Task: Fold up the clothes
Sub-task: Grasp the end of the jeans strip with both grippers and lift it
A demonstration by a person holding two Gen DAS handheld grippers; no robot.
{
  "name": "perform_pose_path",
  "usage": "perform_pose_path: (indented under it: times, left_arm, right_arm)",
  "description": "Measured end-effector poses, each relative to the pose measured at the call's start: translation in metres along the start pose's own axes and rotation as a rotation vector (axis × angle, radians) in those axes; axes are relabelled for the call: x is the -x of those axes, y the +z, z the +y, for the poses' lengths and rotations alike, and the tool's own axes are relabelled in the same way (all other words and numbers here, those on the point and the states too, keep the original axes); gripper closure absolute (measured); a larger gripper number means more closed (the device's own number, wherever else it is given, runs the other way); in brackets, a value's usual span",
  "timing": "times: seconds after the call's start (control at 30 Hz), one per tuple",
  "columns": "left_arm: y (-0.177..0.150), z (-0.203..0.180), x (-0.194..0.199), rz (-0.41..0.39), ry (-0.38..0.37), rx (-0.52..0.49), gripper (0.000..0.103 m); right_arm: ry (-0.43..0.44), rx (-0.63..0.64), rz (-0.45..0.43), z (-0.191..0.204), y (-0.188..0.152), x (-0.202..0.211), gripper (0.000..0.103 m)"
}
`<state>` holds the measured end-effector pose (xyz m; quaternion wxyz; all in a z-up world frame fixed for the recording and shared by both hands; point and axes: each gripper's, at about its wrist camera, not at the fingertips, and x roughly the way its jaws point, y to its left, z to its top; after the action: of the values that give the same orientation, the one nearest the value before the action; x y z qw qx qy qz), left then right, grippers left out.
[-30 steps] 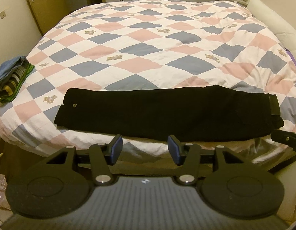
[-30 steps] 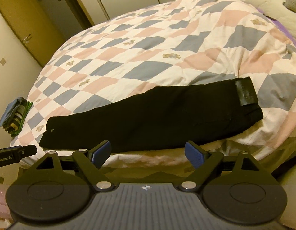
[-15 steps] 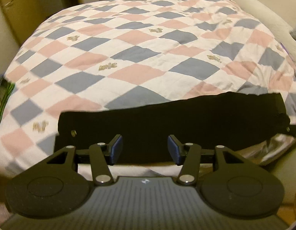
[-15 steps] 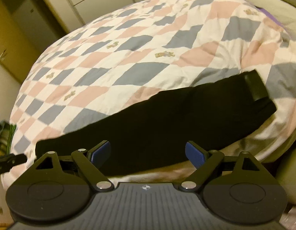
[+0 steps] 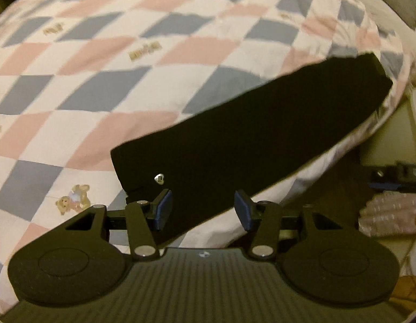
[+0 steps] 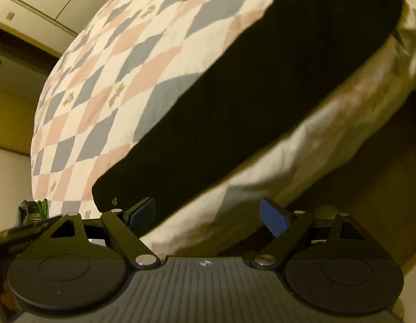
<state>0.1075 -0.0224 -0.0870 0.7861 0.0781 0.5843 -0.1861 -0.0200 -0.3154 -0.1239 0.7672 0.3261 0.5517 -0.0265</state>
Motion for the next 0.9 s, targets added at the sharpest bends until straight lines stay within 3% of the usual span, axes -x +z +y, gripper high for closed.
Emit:
perform_pose_path:
  times: [0.2,0.33,0.47,0.6,0.77,0.9]
  left_arm:
    - [0.024,-0.003,-0.028,0.036,-0.047,-0.078,0.058]
    - [0.042,0.002,-0.051,0.062,-0.03,-0.137,0.058]
    - [0.057,0.019,-0.068,0.097,-0.006,-0.205,0.058]
    - [0.073,0.046,-0.084,0.126,-0.032,-0.28,0.057]
    - [0.09,0.088,-0.112,0.16,-0.139,-0.391,0.057]
    - [0.097,0.12,-0.137,0.21,-0.253,-0.485,0.057]
  right_arm:
    - [0.005,-0.158,-0.023,-0.025,-0.007,-0.006,0.017]
    - [0.05,-0.195,-0.01,-0.03,-0.003,-0.03,0.02]
    - [0.099,-0.257,-0.011,-0.025,-0.006,-0.044,0.028]
    - [0.15,-0.317,-0.067,-0.014,-0.021,-0.049,0.034]
    - [0.186,-0.497,-0.195,0.008,-0.07,-0.063,0.036]
    - [0.294,-0.671,-0.247,0.042,-0.13,-0.096,0.036]
